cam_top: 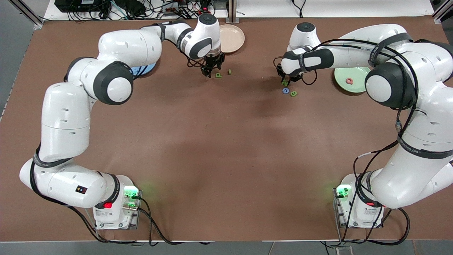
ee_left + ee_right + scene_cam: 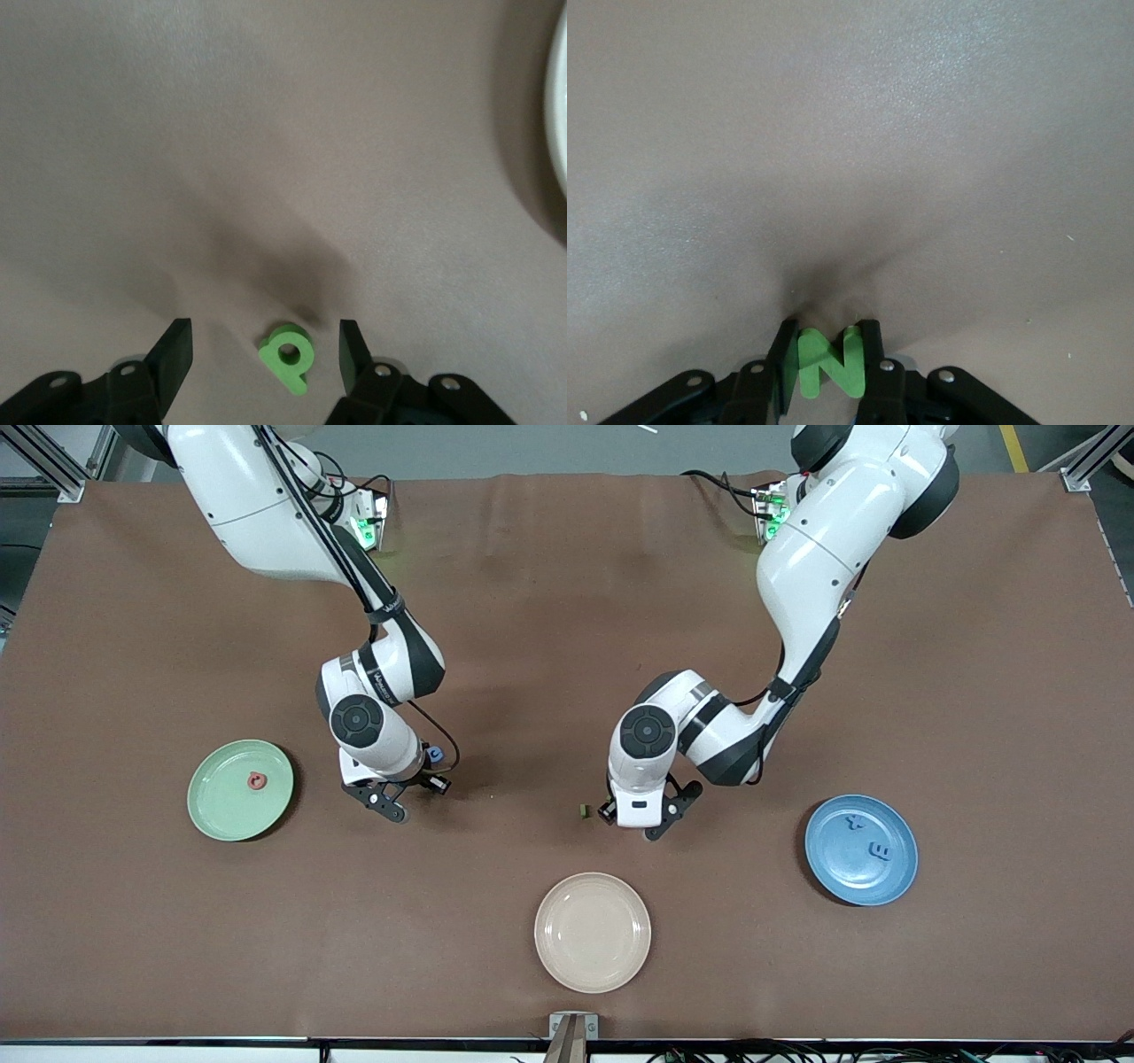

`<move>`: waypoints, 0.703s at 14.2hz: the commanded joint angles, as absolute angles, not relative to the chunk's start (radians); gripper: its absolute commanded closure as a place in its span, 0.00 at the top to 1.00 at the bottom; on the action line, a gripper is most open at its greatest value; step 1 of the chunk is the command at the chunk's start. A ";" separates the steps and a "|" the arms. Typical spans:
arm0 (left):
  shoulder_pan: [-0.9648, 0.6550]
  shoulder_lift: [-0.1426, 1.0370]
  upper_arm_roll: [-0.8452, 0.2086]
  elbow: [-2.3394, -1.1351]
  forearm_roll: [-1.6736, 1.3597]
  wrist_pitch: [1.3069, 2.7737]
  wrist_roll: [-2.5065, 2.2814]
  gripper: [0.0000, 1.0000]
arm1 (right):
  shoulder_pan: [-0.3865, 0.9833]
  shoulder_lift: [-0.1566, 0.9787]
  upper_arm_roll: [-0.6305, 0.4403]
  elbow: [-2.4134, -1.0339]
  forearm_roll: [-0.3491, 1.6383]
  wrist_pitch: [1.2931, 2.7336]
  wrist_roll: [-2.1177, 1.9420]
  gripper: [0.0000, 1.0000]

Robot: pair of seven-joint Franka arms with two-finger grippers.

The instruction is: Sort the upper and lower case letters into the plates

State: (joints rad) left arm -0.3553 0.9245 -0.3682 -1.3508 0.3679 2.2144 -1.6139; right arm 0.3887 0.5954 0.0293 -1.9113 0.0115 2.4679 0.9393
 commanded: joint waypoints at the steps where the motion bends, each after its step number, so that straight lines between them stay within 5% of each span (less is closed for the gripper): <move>1: -0.385 0.951 -0.354 -1.309 0.351 2.200 -1.655 0.72 | 0.391 0.594 0.044 -1.939 0.018 2.482 0.942 0.11; 3: -0.388 0.965 -0.354 -1.304 0.351 2.210 -1.677 0.68 | 0.384 0.551 0.044 -1.928 0.018 2.438 0.910 0.11; 7: -0.396 0.979 -0.354 -1.304 0.351 2.212 -1.680 0.54 | 0.237 0.442 0.041 -1.835 0.018 2.130 0.596 0.08; 10: -0.385 0.968 -0.354 -1.307 0.359 2.210 -1.661 0.00 | 0.062 0.434 0.038 -1.832 0.018 2.123 0.234 0.08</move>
State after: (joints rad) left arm -0.3784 0.9579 -0.3666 -1.3233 0.3675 2.2187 -1.6725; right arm 0.1762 0.4387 0.0198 -1.8113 0.0116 2.1176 0.4298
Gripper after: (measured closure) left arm 0.661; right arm 0.670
